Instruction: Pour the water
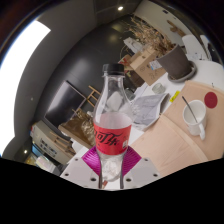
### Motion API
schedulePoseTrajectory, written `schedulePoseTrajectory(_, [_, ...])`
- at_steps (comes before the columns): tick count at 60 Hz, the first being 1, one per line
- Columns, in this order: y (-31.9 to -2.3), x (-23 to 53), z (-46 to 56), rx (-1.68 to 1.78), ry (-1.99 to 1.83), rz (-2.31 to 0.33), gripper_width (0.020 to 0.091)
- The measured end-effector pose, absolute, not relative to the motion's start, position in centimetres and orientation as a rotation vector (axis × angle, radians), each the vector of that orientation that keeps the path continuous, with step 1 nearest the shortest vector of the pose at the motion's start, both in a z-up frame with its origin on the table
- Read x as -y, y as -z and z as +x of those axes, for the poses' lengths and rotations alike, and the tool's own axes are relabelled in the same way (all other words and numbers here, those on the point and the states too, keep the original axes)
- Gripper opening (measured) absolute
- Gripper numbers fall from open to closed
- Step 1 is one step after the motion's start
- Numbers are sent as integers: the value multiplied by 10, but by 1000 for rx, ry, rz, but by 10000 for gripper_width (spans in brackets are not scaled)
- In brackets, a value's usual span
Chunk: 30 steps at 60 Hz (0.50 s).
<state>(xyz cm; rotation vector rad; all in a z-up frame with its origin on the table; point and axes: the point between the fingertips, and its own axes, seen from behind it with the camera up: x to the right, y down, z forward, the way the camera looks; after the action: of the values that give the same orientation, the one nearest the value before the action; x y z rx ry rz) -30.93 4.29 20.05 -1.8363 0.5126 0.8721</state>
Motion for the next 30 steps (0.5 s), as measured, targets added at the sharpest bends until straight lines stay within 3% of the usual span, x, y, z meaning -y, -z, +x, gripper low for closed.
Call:
schedulePoseTrajectory(5, [-223, -50, -300, -743, -1114, -1758, 226])
schedulePoseTrajectory(11, [-227, -61, -285, -992, -1346, -1641, 225])
schedulePoseTrajectory(30, [-202, -78, -251, -1504, -1779, -1328, 227])
